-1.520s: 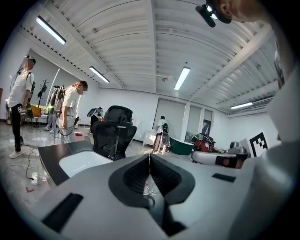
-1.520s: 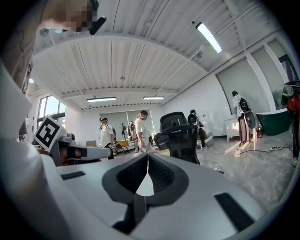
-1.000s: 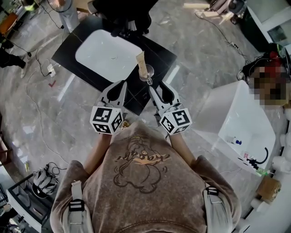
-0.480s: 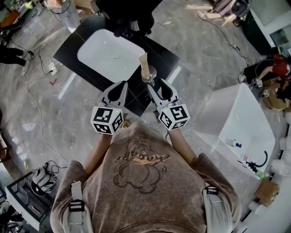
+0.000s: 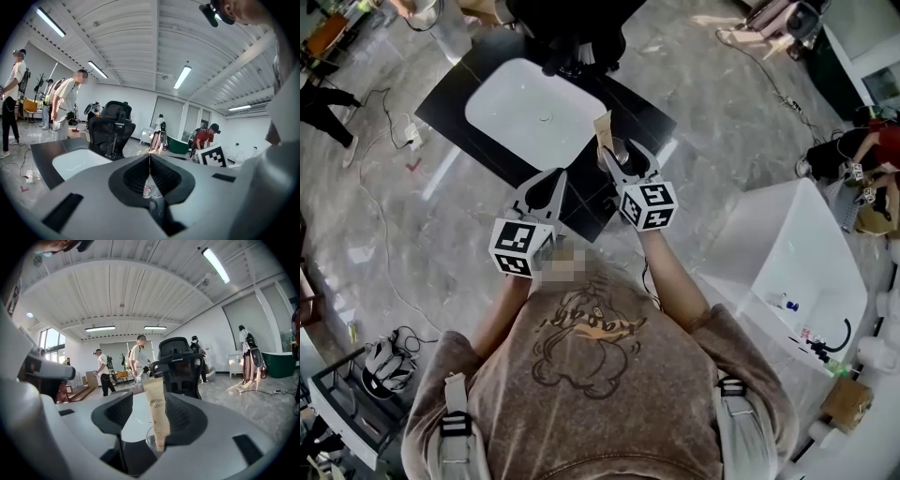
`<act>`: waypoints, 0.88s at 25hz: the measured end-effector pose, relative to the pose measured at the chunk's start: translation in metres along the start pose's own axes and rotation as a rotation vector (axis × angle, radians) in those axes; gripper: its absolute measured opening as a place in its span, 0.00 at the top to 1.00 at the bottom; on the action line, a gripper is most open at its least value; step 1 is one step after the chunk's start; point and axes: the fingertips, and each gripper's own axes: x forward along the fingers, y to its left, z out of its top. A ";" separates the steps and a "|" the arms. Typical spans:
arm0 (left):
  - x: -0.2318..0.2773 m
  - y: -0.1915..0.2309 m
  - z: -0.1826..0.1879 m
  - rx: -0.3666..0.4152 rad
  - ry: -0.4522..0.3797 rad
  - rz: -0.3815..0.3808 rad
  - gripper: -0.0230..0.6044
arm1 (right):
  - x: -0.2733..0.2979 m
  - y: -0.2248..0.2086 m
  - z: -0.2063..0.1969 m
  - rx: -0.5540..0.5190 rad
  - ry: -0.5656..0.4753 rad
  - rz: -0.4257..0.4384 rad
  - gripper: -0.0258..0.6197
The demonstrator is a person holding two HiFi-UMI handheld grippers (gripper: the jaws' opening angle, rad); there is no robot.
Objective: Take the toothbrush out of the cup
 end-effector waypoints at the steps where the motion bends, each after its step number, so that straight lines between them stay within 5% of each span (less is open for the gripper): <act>1: 0.000 0.000 0.000 -0.001 0.001 0.000 0.94 | 0.007 -0.003 -0.002 -0.004 0.011 -0.003 0.62; 12: 0.001 0.003 -0.006 -0.016 0.011 0.008 0.94 | 0.068 -0.024 -0.035 -0.060 0.174 -0.021 0.59; 22: -0.001 0.006 -0.008 -0.027 0.014 0.017 0.93 | 0.074 -0.026 -0.035 -0.079 0.198 -0.027 0.59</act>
